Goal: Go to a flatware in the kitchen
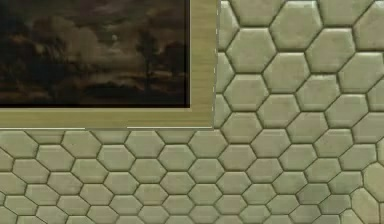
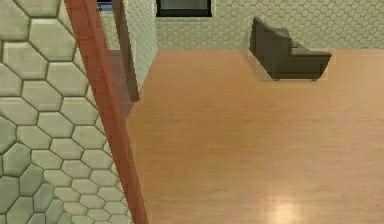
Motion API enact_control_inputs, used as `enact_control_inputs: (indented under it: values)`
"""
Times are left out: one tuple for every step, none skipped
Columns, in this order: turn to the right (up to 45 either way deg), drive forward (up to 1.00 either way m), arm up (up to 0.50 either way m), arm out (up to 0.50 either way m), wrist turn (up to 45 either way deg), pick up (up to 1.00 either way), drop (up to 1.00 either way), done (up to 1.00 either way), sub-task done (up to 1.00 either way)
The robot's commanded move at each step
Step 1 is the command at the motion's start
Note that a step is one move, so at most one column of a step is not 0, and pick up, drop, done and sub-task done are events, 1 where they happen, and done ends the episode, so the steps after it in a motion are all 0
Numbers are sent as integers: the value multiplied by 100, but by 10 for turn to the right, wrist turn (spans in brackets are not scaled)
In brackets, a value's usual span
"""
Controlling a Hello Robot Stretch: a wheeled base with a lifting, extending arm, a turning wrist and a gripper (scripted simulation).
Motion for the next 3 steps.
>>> enact_control_inputs:
  values:
    - [0, 30, 0, 0, 0, 0, 0, 0, 0]
    - [-450, 0, 0, 0, 0, 0, 0, 0, 0]
    - [-450, 0, 0, 0, 0, 0, 0, 0, 0]
